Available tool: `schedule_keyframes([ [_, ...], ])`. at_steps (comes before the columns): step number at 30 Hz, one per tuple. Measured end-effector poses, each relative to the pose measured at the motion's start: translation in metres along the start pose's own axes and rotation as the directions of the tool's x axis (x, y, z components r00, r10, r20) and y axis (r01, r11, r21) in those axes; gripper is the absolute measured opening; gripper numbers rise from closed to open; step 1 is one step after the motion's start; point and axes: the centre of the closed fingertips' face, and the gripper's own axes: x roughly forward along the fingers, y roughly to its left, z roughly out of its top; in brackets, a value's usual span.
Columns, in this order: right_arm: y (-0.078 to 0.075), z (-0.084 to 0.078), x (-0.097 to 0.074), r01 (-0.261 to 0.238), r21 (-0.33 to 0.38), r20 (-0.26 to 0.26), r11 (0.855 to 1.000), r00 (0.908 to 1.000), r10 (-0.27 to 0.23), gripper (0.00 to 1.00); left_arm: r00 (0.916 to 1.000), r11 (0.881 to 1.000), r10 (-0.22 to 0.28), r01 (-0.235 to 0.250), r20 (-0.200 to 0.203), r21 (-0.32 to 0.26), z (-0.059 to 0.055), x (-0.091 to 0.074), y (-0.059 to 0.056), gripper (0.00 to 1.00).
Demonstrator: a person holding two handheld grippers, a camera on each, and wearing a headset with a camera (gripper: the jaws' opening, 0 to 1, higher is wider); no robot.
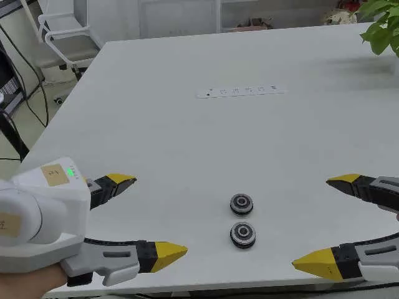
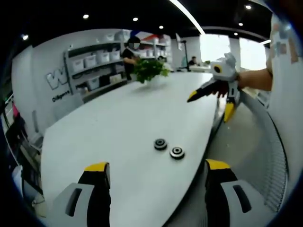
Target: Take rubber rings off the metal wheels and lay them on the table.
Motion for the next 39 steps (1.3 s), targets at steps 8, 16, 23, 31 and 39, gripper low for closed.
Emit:
schedule_keyframes([
  [8,-0.0001,-0.0011,0.0005,-0.002,-0.006,-0.007,1.000,1.0000,0.002,0.99,1.0000,1.000,-0.002,0.002,-0.002,0.000,-0.0013,0.0007,0.0009,0.84],
  [16,-0.0005,-0.0016,0.0000,0.000,-0.007,-0.010,1.000,1.0000,-0.001,0.99,1.0000,1.000,-0.006,0.006,-0.007,-0.001,-0.0031,0.0015,0.0006,0.84],
  [23,-0.0008,-0.0031,0.0004,0.002,-0.009,-0.014,1.000,0.9999,-0.002,0.99,0.9999,1.000,-0.006,0.006,-0.013,-0.001,-0.0058,0.0012,0.0003,0.83],
  [31,-0.0002,-0.0034,-0.0001,0.001,-0.009,-0.014,1.000,0.9999,-0.002,0.99,0.9999,1.000,-0.004,0.004,-0.012,-0.001,-0.0059,0.0004,0.0004,0.83],
  [39,-0.0001,-0.0047,-0.0005,0.004,-0.007,-0.015,1.000,0.9999,-0.004,0.99,0.9999,1.000,-0.007,0.007,-0.012,-0.006,-0.0068,-0.0008,-0.0023,0.83],
])
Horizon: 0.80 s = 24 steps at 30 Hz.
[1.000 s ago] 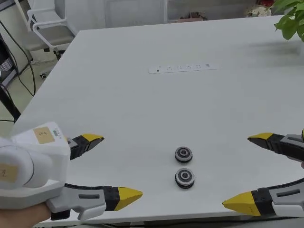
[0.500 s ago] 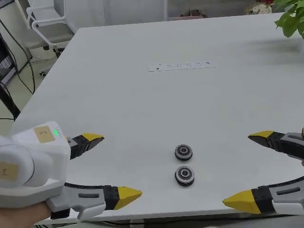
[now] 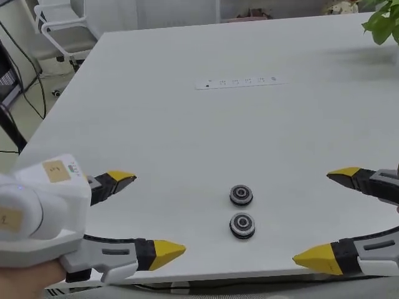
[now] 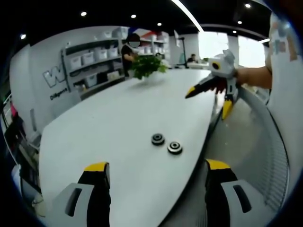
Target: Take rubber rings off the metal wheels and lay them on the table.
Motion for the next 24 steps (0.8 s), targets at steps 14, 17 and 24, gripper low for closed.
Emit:
schedule_keyframes([
  [14,-0.0016,0.0015,0.0008,-0.008,-0.009,0.002,1.000,1.0000,0.008,0.99,0.9999,1.000,-0.014,0.014,-0.009,0.009,-0.0024,0.0032,-0.0045,0.82],
  [17,-0.0041,0.0015,0.0020,-0.010,-0.012,0.000,1.000,0.9999,0.010,0.99,0.9998,1.000,-0.016,0.016,-0.011,0.014,-0.0026,0.0047,-0.0027,0.82],
  [24,-0.0074,0.0006,0.0043,-0.028,-0.022,-0.010,0.999,0.9996,0.028,0.99,0.9999,0.999,-0.016,0.016,-0.005,0.029,0.0000,0.0064,0.0052,0.82],
])
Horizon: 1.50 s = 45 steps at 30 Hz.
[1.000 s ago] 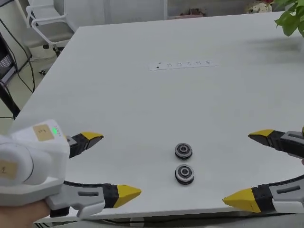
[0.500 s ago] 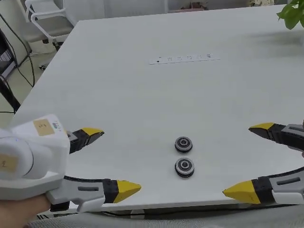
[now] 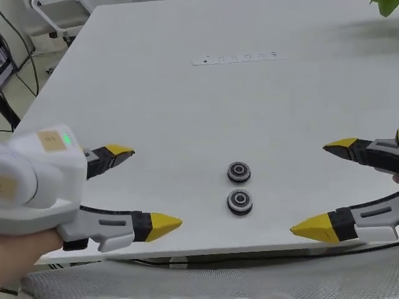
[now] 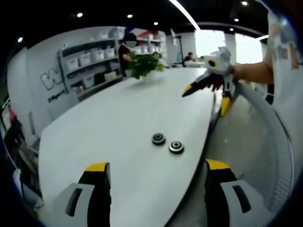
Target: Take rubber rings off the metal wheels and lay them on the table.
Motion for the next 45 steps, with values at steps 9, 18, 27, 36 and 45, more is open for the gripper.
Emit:
schedule_keyframes([
  [9,-0.012,0.000,0.007,-0.032,-0.020,0.000,0.999,0.9995,0.032,0.97,0.9987,0.996,-0.047,0.048,-0.020,0.073,0.000,0.008,0.000,0.81],
  [18,-0.017,0.008,0.022,-0.073,-0.040,0.013,0.997,0.9972,0.073,0.92,0.9955,0.989,-0.087,0.091,-0.037,0.119,0.003,0.024,0.001,0.79],
  [27,-0.011,0.015,0.036,-0.135,-0.107,0.024,0.985,0.9901,0.138,0.84,0.9904,0.982,-0.131,0.136,-0.043,0.131,0.009,0.038,-0.001,0.76],
  [36,-0.005,0.012,0.054,-0.188,-0.121,0.015,0.975,0.9815,0.191,0.78,0.9811,0.972,-0.187,0.192,-0.048,0.134,0.011,0.058,-0.008,0.72],
  [45,-0.004,0.002,0.067,-0.222,-0.132,-0.011,0.966,0.9748,0.223,0.70,0.9691,0.958,-0.239,0.246,-0.060,0.149,0.014,0.074,-0.016,0.67],
])
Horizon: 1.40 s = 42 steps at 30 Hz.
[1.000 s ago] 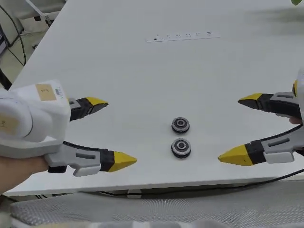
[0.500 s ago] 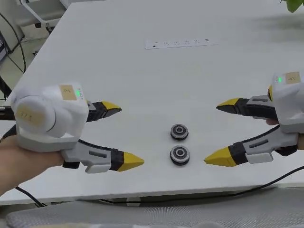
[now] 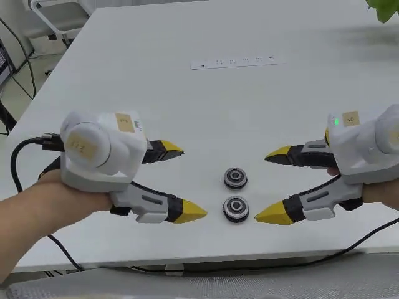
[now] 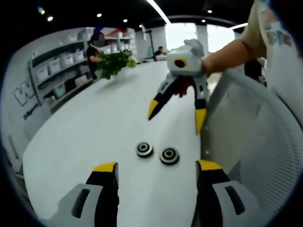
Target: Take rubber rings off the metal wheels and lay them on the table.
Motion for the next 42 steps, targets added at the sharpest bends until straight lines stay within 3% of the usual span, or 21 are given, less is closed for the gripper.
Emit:
schedule_keyframes([
  [6,0.000,-0.006,0.009,-0.026,0.004,-0.009,1.000,0.9996,0.026,0.64,0.9994,0.999,-0.034,0.034,-0.005,-0.003,-0.001,0.012,-0.003,0.63],
  [11,0.000,-0.015,0.016,-0.050,0.001,-0.047,0.999,0.9976,0.050,0.59,0.9977,0.998,-0.067,0.066,-0.012,-0.014,-0.006,0.023,-0.004,0.61],
  [21,0.001,-0.022,0.026,-0.084,0.014,-0.078,0.996,0.9933,0.085,0.56,0.9921,0.993,-0.118,0.117,-0.042,-0.010,-0.014,0.041,-0.012,0.58],
  [42,0.004,-0.029,0.030,-0.098,0.013,-0.095,0.995,0.9906,0.099,0.54,0.9759,0.978,-0.201,0.205,-0.084,0.037,-0.015,0.079,-0.027,0.37],
])
